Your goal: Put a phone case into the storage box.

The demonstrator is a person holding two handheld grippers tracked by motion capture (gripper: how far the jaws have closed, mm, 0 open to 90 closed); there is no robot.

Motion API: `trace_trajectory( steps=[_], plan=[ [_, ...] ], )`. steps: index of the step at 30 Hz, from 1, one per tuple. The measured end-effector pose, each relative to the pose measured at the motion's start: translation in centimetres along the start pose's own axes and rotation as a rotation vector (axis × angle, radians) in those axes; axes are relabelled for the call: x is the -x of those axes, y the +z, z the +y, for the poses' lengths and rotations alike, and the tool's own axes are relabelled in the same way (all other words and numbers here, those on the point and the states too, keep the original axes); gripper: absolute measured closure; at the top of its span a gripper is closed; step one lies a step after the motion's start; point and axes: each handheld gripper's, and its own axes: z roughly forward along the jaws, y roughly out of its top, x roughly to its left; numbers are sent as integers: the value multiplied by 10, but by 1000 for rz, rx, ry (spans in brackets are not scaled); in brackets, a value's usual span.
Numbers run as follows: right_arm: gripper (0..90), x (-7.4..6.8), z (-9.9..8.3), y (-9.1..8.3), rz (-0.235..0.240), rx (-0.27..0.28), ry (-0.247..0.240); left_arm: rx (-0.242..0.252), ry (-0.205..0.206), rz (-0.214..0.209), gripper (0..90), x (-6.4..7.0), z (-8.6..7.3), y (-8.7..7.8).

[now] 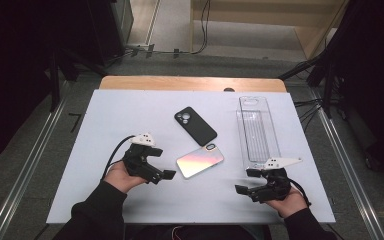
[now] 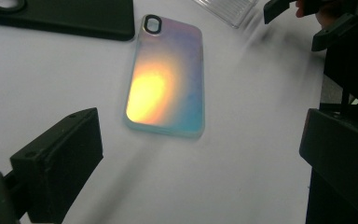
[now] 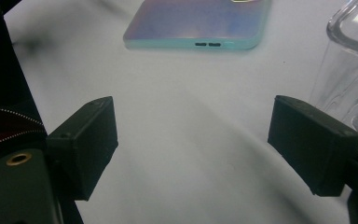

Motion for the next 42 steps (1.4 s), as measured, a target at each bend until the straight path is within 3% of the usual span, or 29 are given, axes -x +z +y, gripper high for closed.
trace_trajectory(
  steps=[23, 32, 36, 42],
  plan=[
    [139, -2, 0, 1, -3, -2, -7, -31, 38, 0, 0, -3, 30, 32],
    [139, -2, 0, 2, 0, -5, -8, -16, 42, -18, 1, -3, 40, 43],
    [139, -3, 0, 2, 0, -6, -8, -14, 69, -26, 0, -1, 46, 52],
    [139, -3, 0, 2, 0, -7, -9, -17, 76, -27, 0, 2, 53, 63]
  ],
)
